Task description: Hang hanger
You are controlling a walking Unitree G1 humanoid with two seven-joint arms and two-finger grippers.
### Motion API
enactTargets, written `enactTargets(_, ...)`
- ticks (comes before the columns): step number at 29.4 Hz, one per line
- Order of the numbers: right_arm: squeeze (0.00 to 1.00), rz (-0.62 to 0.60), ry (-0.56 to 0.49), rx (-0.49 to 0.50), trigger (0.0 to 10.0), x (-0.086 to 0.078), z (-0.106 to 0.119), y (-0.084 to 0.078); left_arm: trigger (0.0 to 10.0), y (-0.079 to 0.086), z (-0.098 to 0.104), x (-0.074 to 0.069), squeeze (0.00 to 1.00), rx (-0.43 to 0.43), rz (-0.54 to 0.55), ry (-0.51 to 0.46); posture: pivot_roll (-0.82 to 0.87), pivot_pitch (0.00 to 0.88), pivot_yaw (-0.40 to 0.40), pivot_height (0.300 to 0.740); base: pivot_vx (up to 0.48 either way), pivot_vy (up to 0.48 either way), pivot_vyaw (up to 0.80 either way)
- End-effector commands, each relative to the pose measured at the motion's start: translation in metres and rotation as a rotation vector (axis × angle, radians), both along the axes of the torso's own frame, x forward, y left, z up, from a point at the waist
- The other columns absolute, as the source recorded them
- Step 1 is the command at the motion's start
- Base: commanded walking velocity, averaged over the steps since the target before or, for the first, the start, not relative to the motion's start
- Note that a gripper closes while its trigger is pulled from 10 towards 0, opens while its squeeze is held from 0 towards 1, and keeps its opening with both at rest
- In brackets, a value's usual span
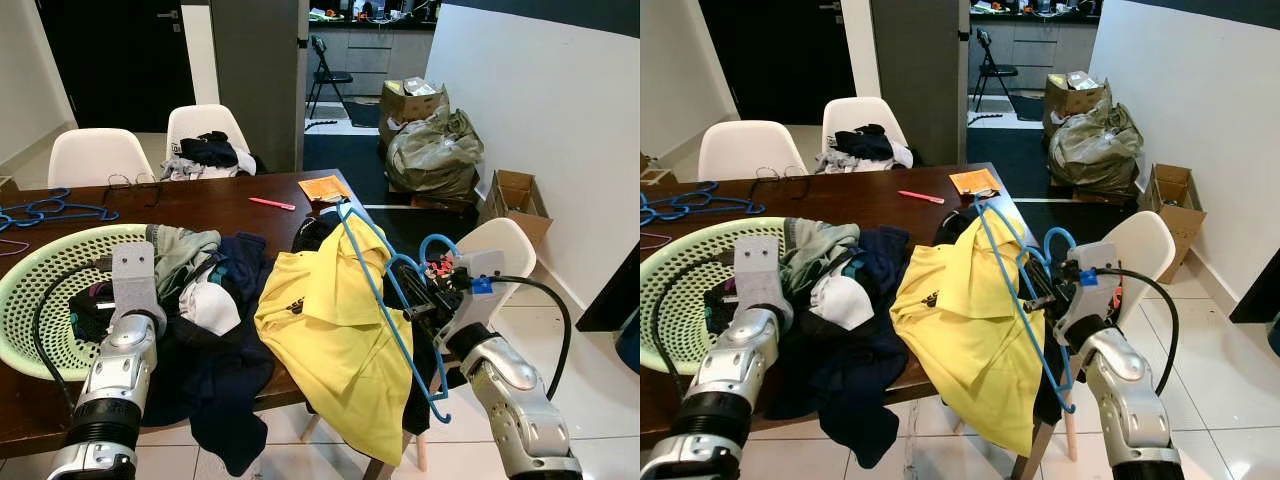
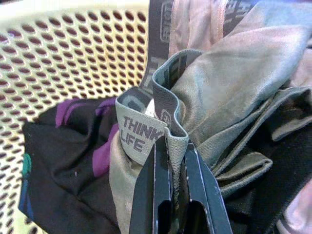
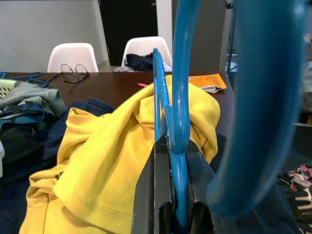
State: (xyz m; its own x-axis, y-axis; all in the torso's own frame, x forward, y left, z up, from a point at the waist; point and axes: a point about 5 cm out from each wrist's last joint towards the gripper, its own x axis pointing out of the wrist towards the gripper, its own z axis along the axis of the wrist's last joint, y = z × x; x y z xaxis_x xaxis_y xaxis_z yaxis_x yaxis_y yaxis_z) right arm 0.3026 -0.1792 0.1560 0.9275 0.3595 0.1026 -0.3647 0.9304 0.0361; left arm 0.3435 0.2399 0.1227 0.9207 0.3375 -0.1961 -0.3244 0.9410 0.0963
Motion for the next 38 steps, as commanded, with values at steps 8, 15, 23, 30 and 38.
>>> enactTargets(8,0.0,0.001,0.002,0.005,10.0,0.004,0.001,-0.003,0.0,0.04,0.065,-0.006,0.0,0.309,0.083,-0.154,-0.04,0.0,-0.058,0.74,0.0,0.0,0.0)
enactTargets(15,0.0,0.012,0.002,0.009,10.0,0.004,0.001,0.002,0.0,0.046,0.132,-0.011,0.0,0.489,0.069,-0.378,-0.02,0.0,-0.064,0.74,0.0,0.0,0.0)
enactTargets(23,0.0,0.02,0.002,0.009,10.0,0.004,0.001,0.002,3.6,0.005,0.136,-0.007,0.0,0.48,-0.282,-0.354,-0.03,0.0,-0.059,0.74,0.0,0.0,0.0)
enactTargets(30,0.0,0.019,0.006,0.007,10.0,0.004,0.0,0.001,4.8,0.001,0.088,-0.009,0.0,0.447,-0.324,-0.138,-0.03,0.0,-0.054,0.74,0.0,0.0,0.0)
enactTargets(38,0.0,0.034,0.012,0.002,10.0,0.004,-0.002,0.003,6.4,-0.022,0.047,-0.023,0.0,0.415,-0.467,0.028,-0.02,0.0,-0.053,0.74,0.0,0.0,0.0)
